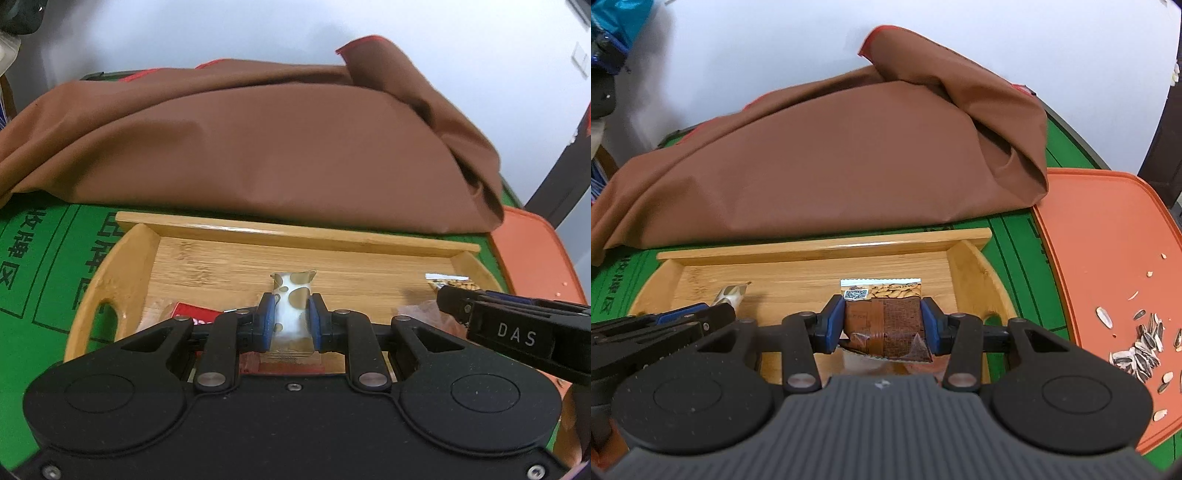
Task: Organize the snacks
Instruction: 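Lower both packets into the tray and open both tools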
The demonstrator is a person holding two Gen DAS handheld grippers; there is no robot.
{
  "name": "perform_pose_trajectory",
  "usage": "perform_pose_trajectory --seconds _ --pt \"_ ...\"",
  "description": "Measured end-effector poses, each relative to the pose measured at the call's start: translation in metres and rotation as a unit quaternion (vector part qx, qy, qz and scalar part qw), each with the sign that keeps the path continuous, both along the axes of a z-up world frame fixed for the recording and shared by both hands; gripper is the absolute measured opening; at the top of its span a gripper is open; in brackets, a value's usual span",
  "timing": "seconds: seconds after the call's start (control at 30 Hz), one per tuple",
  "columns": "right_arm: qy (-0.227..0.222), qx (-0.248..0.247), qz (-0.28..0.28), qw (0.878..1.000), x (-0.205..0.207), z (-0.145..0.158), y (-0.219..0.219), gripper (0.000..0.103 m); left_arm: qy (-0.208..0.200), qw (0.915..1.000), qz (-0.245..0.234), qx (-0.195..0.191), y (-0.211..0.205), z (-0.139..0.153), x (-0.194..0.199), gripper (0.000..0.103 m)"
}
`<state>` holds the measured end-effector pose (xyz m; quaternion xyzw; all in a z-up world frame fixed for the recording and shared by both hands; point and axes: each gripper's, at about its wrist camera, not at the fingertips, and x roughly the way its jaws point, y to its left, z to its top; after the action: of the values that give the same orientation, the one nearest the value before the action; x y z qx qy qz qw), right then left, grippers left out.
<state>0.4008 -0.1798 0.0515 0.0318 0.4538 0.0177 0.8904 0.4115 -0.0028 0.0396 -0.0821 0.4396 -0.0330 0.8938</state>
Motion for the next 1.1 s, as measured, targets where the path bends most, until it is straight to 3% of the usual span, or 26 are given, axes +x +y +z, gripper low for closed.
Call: perform_pose_trajectory --seconds 0.87,1.1 --pt "0.009 -0.020 0.007 1.000 0.019 -0.023 0.006 0.049 0.006 0.9996 -0.002 0.026 -0.018 -0.014 0.013 0.020" --pt "0.009 -0.015 0.012 1.000 0.019 -0.022 0.005 0.053 0.004 0.9995 0.001 0.032 -0.019 -0.013 0.011 0.021"
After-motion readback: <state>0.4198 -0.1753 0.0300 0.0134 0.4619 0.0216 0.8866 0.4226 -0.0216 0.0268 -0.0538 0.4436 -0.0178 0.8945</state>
